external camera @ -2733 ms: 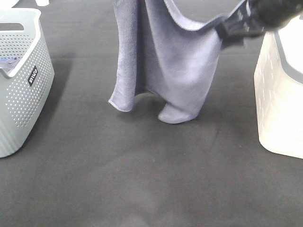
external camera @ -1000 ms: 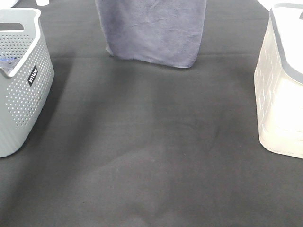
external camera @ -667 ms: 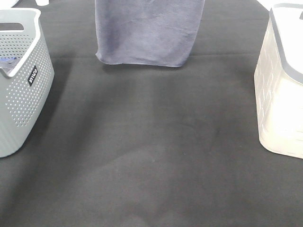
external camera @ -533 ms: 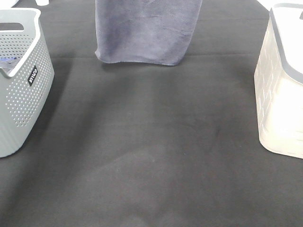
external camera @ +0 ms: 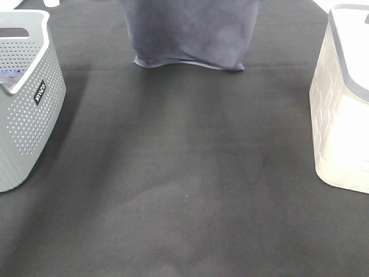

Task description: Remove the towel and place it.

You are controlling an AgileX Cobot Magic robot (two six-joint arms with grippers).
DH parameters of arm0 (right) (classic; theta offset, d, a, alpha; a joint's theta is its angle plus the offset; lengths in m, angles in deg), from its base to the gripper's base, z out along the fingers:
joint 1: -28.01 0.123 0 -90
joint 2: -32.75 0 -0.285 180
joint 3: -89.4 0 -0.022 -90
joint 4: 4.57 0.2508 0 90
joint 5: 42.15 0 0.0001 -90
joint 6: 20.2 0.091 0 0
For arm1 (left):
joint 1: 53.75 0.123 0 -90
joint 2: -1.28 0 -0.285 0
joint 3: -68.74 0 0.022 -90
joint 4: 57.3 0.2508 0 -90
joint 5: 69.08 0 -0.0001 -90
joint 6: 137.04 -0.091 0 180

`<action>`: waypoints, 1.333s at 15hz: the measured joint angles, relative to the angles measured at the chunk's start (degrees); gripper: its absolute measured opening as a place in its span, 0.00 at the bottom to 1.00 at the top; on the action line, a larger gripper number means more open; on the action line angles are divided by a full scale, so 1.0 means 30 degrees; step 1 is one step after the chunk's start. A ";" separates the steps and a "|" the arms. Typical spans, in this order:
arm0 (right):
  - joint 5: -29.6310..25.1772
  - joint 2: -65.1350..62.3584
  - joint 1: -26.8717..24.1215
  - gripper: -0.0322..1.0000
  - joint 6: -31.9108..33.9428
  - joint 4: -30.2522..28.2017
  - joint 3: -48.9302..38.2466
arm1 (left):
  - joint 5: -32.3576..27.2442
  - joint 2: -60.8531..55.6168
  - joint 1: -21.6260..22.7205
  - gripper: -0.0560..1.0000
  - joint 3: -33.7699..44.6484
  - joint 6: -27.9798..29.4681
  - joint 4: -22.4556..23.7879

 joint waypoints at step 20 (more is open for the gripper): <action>-1.6329 -0.1203 -0.0191 0.04 -0.2712 0.3648 -0.4049 | -1.2815 -0.2636 -0.0535 0.05 1.0351 -0.5825 -0.8499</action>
